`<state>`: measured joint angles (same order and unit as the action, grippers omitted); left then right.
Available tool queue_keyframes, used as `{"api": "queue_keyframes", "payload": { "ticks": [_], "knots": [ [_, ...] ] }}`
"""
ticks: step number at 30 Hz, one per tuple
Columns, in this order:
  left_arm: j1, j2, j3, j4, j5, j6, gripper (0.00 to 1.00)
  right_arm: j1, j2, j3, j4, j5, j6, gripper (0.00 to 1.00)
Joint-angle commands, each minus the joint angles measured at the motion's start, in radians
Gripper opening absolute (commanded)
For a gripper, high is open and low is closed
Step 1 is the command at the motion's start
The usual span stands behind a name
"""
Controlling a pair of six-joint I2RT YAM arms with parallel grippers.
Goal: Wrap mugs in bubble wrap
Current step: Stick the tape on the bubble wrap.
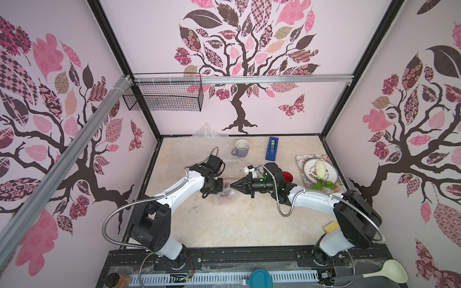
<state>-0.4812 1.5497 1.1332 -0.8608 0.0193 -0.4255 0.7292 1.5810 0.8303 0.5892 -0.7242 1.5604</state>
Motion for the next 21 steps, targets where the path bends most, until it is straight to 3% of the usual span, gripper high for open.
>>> {"api": "queue_keyframes", "payload": {
  "ticks": [1, 21],
  "knots": [
    [-0.006, -0.004, 0.025, 0.046, -0.006, -0.022, 0.0, 0.023, 0.039, 0.051, 0.041, 0.041, 0.109, 0.0],
    [-0.042, -0.002, 0.026, 0.063, -0.01, -0.053, 0.0, 0.047, 0.185, 0.044, 0.038, 0.074, 0.072, 0.0]
  ]
}}
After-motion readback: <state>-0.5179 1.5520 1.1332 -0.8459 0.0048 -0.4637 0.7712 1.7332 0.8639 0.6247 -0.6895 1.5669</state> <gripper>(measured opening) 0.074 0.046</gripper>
